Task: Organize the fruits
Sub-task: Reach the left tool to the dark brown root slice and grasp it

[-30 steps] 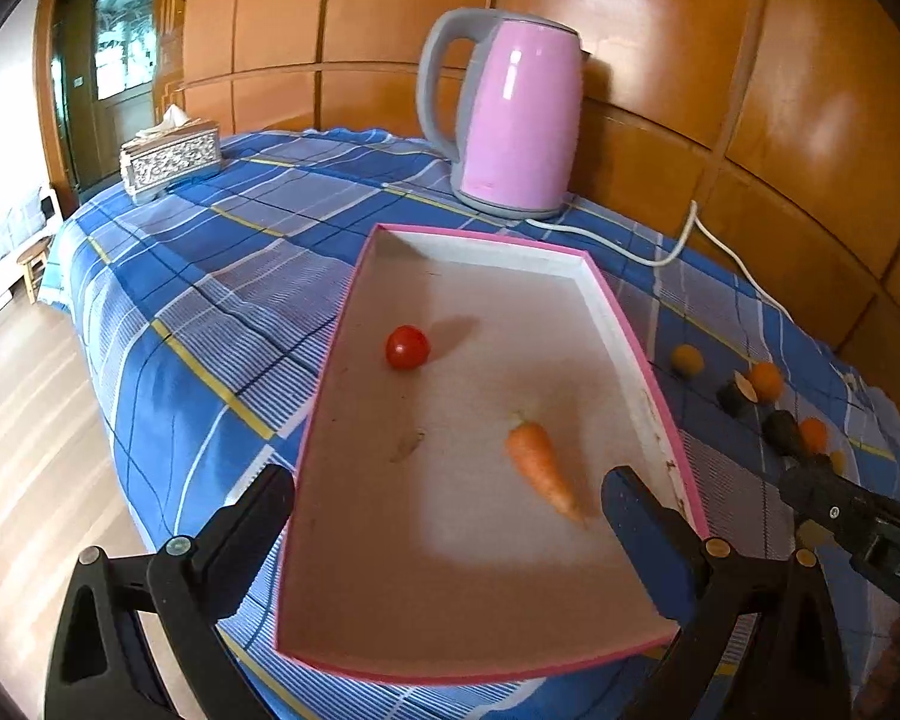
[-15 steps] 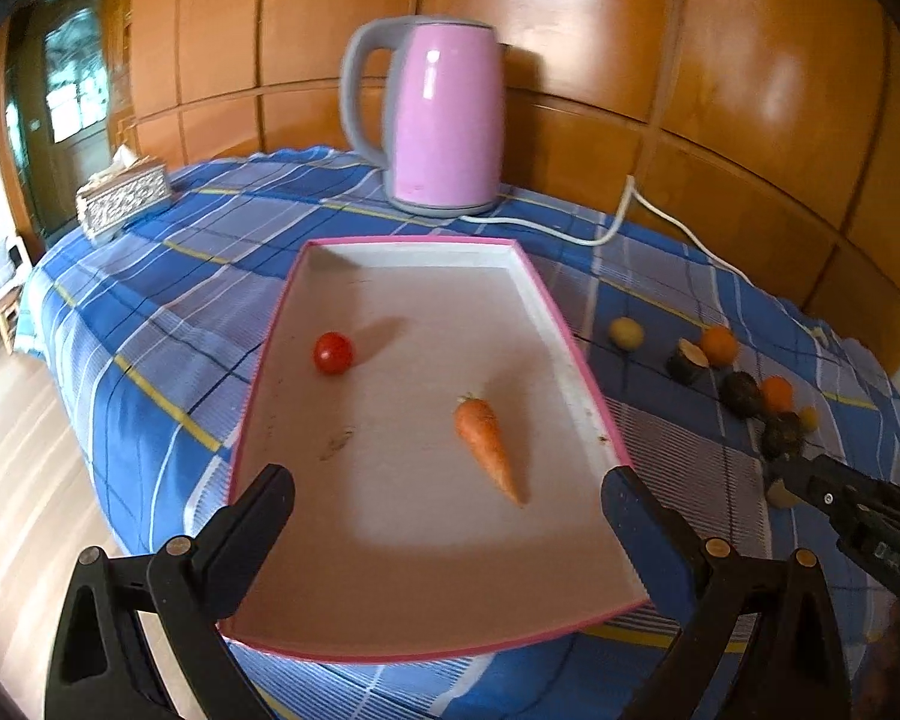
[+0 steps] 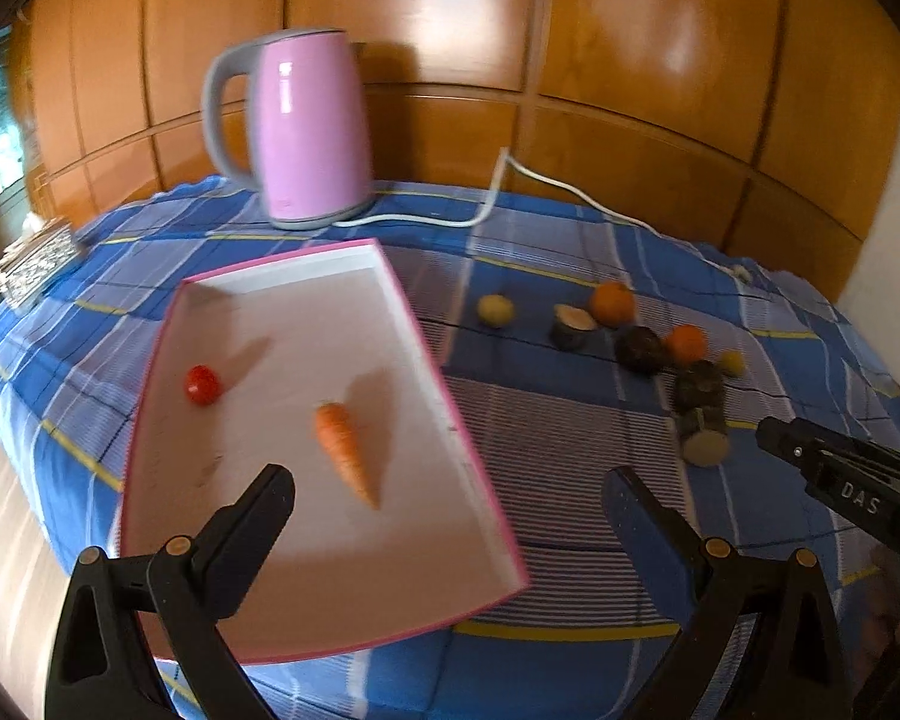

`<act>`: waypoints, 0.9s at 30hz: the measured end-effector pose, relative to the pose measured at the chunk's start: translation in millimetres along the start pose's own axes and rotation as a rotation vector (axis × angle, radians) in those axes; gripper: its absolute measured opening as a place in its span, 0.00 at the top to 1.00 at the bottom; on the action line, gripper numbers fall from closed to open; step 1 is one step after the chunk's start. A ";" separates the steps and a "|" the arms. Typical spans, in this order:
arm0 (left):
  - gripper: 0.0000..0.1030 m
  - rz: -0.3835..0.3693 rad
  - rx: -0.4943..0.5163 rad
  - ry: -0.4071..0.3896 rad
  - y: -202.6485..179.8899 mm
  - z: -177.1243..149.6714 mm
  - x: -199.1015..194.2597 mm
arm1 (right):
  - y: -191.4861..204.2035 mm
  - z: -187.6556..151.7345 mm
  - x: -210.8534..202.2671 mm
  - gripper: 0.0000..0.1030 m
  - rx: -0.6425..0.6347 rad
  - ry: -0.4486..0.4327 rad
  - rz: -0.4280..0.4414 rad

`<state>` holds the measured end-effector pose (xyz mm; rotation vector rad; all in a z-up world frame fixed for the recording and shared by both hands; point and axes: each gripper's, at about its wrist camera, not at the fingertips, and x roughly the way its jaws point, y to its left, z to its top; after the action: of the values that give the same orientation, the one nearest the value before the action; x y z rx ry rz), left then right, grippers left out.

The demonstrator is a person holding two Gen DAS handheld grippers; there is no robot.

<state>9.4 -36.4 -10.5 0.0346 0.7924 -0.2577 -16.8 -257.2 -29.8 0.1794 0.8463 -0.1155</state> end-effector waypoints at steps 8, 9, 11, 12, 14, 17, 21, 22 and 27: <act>0.00 -0.081 0.081 0.012 -32.9 9.9 9.4 | -32.3 -9.0 -0.3 0.64 0.069 0.022 -0.068; 0.00 -0.088 0.099 0.015 -38.4 10.6 10.8 | -34.9 -10.2 -0.3 0.64 0.074 0.024 -0.073; 0.00 -0.098 0.129 0.020 -48.5 12.6 14.6 | -41.2 -11.8 -0.2 0.64 0.087 0.029 -0.083; 0.00 -0.102 0.140 0.020 -53.2 12.9 15.8 | -43.5 -12.2 -0.5 0.64 0.092 0.029 -0.086; 0.00 -0.126 0.169 0.015 -65.6 15.3 19.1 | -47.9 -12.7 -0.8 0.64 0.099 0.030 -0.092; 0.00 -0.159 0.204 0.036 -82.2 17.8 27.3 | -53.7 -14.0 -1.2 0.64 0.110 0.030 -0.099; 0.00 -0.202 0.253 0.104 -106.4 19.4 47.2 | -64.7 -14.6 -1.2 0.64 0.134 0.028 -0.115; 0.00 -0.198 0.259 0.111 -111.9 19.6 52.1 | -68.1 -14.6 -1.6 0.64 0.141 0.027 -0.121; 0.14 -0.199 0.239 0.168 -125.6 23.1 74.5 | -81.8 -16.8 -2.3 0.64 0.166 0.030 -0.139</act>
<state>45.4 -177.0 -38.8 0.2056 0.9300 -0.5436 -44.8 -333.8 -48.2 0.2788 0.8795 -0.3142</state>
